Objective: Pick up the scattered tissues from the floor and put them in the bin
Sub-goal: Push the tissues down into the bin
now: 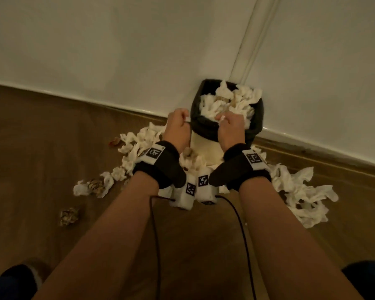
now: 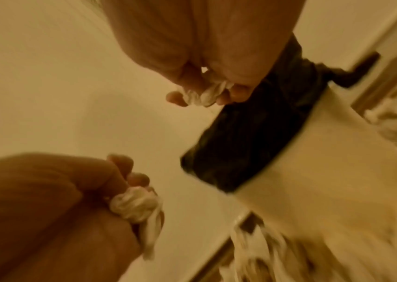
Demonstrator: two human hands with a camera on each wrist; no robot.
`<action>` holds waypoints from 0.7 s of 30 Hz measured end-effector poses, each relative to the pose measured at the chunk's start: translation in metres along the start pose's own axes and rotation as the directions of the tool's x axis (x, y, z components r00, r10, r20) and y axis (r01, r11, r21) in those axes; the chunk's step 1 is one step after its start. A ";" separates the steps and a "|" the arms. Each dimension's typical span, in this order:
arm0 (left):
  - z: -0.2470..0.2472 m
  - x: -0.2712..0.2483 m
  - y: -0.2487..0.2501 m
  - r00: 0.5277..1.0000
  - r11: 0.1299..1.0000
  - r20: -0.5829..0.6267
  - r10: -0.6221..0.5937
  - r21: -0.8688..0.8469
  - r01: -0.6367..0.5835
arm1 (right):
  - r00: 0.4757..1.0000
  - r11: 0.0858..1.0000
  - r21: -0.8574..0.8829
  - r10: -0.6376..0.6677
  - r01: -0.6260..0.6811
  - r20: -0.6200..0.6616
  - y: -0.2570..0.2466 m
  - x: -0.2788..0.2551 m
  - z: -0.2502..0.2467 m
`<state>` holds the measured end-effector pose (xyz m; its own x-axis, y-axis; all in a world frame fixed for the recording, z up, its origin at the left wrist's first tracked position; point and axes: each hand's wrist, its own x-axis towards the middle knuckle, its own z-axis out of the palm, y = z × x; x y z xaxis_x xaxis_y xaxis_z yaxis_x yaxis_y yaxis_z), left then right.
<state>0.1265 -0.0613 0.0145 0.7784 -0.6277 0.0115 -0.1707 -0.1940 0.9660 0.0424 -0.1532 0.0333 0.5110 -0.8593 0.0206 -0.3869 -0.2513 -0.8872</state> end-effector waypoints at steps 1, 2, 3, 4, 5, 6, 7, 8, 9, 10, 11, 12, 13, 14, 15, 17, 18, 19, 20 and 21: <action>0.006 0.005 0.011 0.998 0.998 0.012 0.057 0.029 -0.057 | 0.997 0.998 -0.047 -0.048 0.045 -0.057 -0.004 0.006 -0.010; 0.012 0.009 0.020 0.993 0.992 0.020 0.119 0.046 -0.120 | 0.990 0.993 -0.092 -0.086 0.076 -0.109 -0.007 0.010 -0.021; 0.016 0.014 0.027 0.985 0.984 0.029 0.167 0.053 -0.169 | 0.982 0.986 -0.133 -0.117 0.097 -0.152 -0.010 0.015 -0.030; 0.021 0.018 0.033 0.980 0.979 0.033 0.198 0.050 -0.199 | 0.974 0.979 -0.171 -0.142 0.111 -0.180 -0.012 0.020 -0.039; 0.024 0.024 0.038 0.975 0.974 0.036 0.219 0.042 -0.221 | 0.967 0.969 -0.211 -0.168 0.126 -0.193 -0.011 0.025 -0.046; 0.027 0.029 0.042 0.972 0.972 0.038 0.231 0.029 -0.232 | 0.963 0.957 -0.255 -0.191 0.138 -0.192 -0.010 0.030 -0.051; 0.030 0.034 0.044 0.969 0.970 0.038 0.243 0.019 -0.244 | 0.960 0.943 -0.298 -0.208 0.147 -0.186 -0.006 0.034 -0.055; 0.033 0.039 0.046 0.965 0.965 0.032 0.260 0.018 -0.261 | 0.962 0.933 -0.334 -0.206 0.138 -0.179 -0.001 0.037 -0.058; 0.035 0.043 0.046 0.958 0.958 0.022 0.285 0.032 -0.285 | 0.965 0.926 -0.357 -0.195 0.122 -0.177 0.005 0.039 -0.059; 0.037 0.047 0.044 0.950 0.947 0.015 0.313 0.066 -0.314 | 0.968 0.923 -0.372 -0.175 0.098 -0.179 0.010 0.040 -0.061; 0.038 0.050 0.043 0.940 0.933 0.021 0.341 0.117 -0.341 | 0.970 0.918 -0.388 -0.158 0.075 -0.184 0.016 0.041 -0.061; 0.039 0.053 0.041 0.932 0.914 0.045 0.361 0.181 -0.363 | 0.973 0.909 -0.413 -0.143 0.056 -0.183 0.020 0.042 -0.061; 0.040 0.056 0.039 0.925 0.891 0.089 0.368 0.250 -0.379 | 0.977 0.886 -0.460 -0.139 0.050 -0.160 0.023 0.043 -0.060; 0.042 0.059 0.037 0.920 0.859 0.151 0.362 0.329 -0.392 | 0.984 0.856 -0.513 -0.136 0.056 -0.119 0.026 0.044 -0.058; 0.044 0.060 0.036 0.912 0.810 0.223 0.343 0.421 -0.408 | 0.988 0.827 -0.558 -0.132 0.068 -0.076 0.028 0.046 -0.055; 0.049 0.059 0.031 0.894 0.678 0.332 0.299 0.585 -0.444 | 0.994 0.790 -0.608 -0.112 0.079 -0.017 0.029 0.046 -0.048; 0.051 0.058 0.028 0.887 0.626 0.355 0.294 0.630 -0.460 | 0.994 0.772 -0.629 -0.107 0.091 0.011 0.030 0.045 -0.044; 0.051 0.056 0.025 0.885 0.592 0.355 0.300 0.658 -0.465 | 0.993 0.750 -0.652 -0.108 0.110 0.043 0.031 0.043 -0.041; 0.051 0.054 0.022 0.886 0.575 0.342 0.312 0.675 -0.463 | 0.992 0.734 -0.667 -0.107 0.127 0.072 0.031 0.041 -0.037; 0.051 0.052 0.019 0.889 0.569 0.326 0.321 0.684 -0.456 | 0.989 0.722 -0.676 -0.109 0.146 0.097 0.032 0.039 -0.034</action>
<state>0.1330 -0.1365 0.0207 0.4408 -0.8660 0.2360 -0.8655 -0.3403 0.3677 0.0241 -0.2091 0.0215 0.6224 -0.7794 0.0723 -0.7237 -0.6082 -0.3263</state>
